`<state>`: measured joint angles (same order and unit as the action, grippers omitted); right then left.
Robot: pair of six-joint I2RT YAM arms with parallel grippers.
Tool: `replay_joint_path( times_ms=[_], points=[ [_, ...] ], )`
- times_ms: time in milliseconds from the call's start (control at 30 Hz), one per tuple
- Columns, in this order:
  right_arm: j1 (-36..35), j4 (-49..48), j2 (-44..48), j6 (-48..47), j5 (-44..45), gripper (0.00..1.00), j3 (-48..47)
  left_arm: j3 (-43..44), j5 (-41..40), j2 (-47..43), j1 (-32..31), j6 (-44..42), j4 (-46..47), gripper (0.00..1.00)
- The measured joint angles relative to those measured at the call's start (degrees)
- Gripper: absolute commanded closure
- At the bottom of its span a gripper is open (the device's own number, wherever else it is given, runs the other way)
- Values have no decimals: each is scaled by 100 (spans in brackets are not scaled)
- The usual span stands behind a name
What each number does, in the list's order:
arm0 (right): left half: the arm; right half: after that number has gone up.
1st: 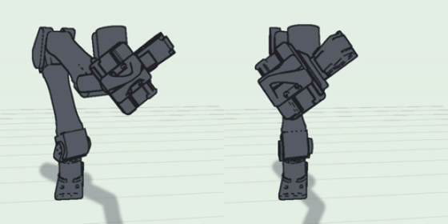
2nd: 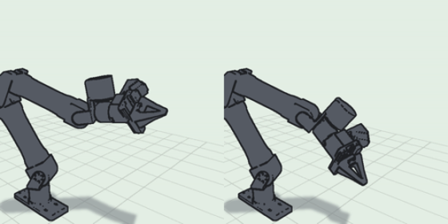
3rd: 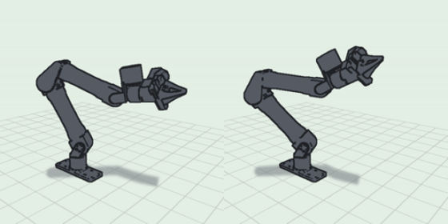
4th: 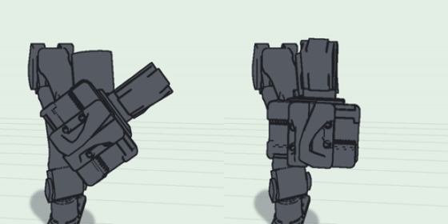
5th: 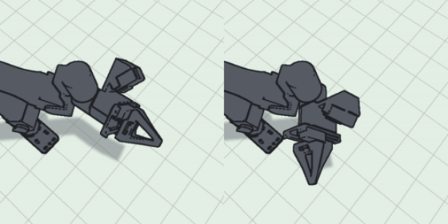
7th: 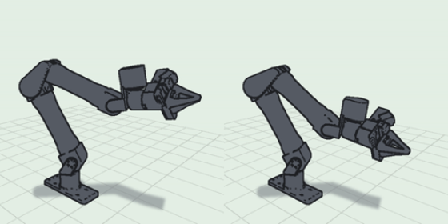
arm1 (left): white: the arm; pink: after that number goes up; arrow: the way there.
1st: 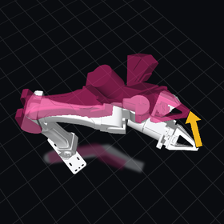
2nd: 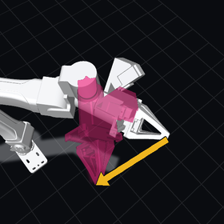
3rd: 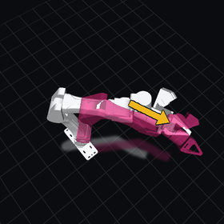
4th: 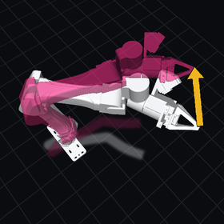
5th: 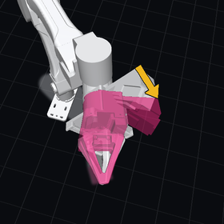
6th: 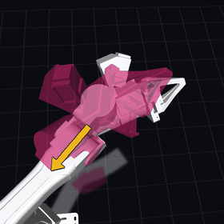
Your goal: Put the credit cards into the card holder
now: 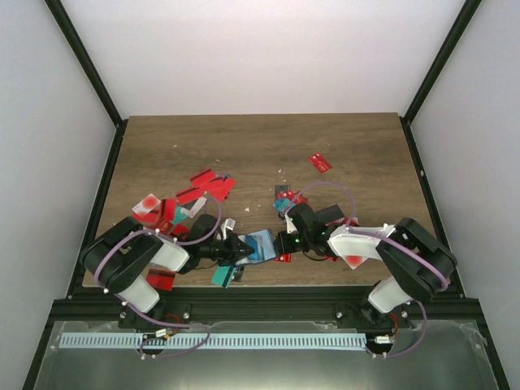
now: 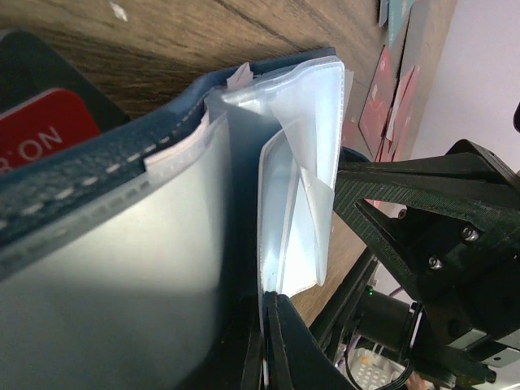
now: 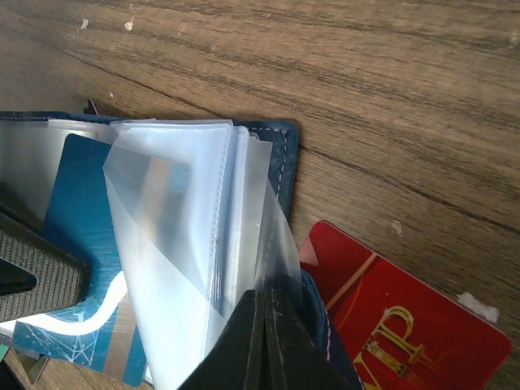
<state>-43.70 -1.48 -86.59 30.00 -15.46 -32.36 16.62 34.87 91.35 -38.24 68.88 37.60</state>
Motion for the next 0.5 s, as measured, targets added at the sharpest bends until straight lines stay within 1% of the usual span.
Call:
replay_joint_path(
  times_ms=[500],
  points=[
    [-87,-46,39,269,101,99,37,120,72,254,-9,315,184,96]
  ],
)
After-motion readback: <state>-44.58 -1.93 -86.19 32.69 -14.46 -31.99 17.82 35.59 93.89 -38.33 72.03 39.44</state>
